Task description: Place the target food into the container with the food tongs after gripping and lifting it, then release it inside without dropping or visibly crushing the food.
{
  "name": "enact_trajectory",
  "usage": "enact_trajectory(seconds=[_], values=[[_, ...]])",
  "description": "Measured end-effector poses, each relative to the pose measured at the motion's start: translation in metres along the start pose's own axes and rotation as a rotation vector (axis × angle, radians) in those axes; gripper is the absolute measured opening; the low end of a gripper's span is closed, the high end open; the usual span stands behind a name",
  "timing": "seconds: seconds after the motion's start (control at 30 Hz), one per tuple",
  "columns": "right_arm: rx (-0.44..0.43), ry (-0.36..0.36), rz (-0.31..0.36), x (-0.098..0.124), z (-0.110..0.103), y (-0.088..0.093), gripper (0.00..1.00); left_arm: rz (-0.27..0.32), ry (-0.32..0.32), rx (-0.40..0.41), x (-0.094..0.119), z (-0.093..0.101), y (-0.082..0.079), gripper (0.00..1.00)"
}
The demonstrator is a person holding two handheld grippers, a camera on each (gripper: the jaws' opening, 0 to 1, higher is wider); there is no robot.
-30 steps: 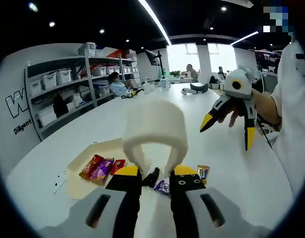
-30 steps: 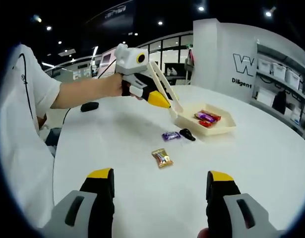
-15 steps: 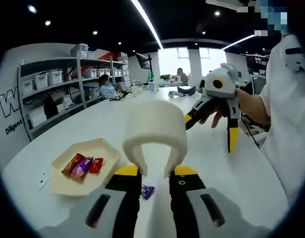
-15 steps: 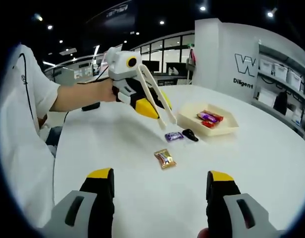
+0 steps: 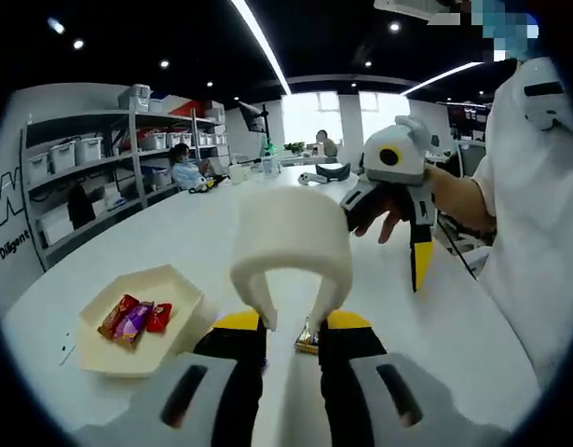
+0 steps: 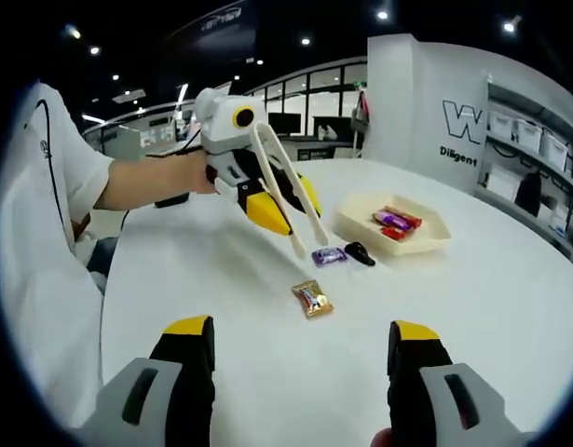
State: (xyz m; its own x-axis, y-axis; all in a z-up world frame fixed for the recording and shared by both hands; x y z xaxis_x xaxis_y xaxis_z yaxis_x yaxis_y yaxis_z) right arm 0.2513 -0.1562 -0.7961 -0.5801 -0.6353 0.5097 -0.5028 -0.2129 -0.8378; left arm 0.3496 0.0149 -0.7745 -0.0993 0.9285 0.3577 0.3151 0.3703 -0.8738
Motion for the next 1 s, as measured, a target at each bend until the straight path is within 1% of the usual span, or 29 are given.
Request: enact_trajectory(seconds=[0.37, 0.8, 1.0], values=[[0.004, -0.011, -0.002, -0.003, -0.001, -0.002, 0.74, 0.012, 0.053, -0.003, -0.006, 0.007, 0.0, 0.21], [0.002, -0.021, -0.007, -0.006, 0.0, 0.001, 0.74, -0.001, 0.12, 0.001, -0.021, 0.012, 0.005, 0.21], [0.0, -0.021, -0.002, -0.005, 0.0, 0.001, 0.74, -0.01, 0.137, 0.005, -0.027, 0.011, 0.008, 0.21]])
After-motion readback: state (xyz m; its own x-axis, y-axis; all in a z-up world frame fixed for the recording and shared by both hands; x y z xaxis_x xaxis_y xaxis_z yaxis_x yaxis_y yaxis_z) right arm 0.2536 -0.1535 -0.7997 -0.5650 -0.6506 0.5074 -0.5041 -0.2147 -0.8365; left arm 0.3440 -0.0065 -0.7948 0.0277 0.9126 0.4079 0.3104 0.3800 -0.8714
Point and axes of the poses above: the point that each gripper's makers call its tool centre point, and the gripper's own axes: x roughly backward along the fingers, z roughly to its right, y roughly out of its underside, the point moved 7 cm from there along x, roughly backward along the fingers, and after that the axes turned 15 degrees about -x, right-handed, at the moved point
